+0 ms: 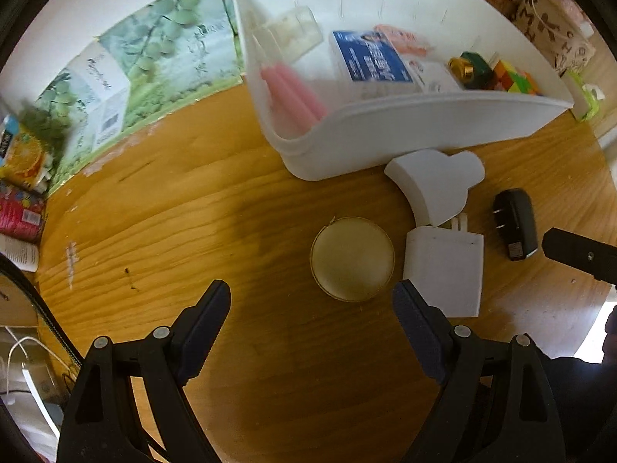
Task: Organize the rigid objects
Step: 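Grasp the gold compact with the left tool while the right tool grasps the black charger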
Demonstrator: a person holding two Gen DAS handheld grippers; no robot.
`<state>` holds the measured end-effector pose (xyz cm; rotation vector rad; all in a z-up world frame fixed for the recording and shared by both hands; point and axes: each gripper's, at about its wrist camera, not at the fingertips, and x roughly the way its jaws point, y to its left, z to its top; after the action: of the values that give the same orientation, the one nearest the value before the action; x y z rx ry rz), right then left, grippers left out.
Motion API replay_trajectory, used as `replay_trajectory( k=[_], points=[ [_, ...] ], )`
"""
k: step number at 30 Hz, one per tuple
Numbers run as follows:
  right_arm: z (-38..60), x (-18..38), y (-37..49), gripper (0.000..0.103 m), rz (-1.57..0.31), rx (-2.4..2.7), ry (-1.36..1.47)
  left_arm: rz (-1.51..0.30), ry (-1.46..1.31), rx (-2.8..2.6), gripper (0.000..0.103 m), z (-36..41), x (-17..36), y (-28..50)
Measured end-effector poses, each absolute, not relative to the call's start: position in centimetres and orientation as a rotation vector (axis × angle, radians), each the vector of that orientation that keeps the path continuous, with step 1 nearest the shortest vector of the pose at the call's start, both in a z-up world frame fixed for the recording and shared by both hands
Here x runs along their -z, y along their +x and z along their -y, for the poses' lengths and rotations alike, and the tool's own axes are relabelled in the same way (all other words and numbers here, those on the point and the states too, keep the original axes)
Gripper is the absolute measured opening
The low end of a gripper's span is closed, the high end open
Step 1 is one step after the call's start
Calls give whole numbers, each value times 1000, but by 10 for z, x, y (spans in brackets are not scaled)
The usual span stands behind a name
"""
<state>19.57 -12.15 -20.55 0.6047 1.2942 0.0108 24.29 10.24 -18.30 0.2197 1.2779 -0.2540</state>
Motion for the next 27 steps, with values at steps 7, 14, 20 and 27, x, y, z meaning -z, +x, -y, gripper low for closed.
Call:
replay_trajectory(
  k=[7, 14, 20, 27],
  points=[
    [101, 212, 212, 102, -1383, 23, 437, -1318, 197, 279, 88, -102, 197, 254],
    [85, 219, 222, 95, -1441, 31, 323, -1355, 181, 306, 88, -100, 206, 261],
    [77, 222, 226, 87, -1463, 40, 265, -1382, 159, 324, 88, -97, 213, 267],
    [76, 224, 225, 83, -1471, 55, 257, -1394, 151, 318, 88, -100, 217, 284]
  ],
)
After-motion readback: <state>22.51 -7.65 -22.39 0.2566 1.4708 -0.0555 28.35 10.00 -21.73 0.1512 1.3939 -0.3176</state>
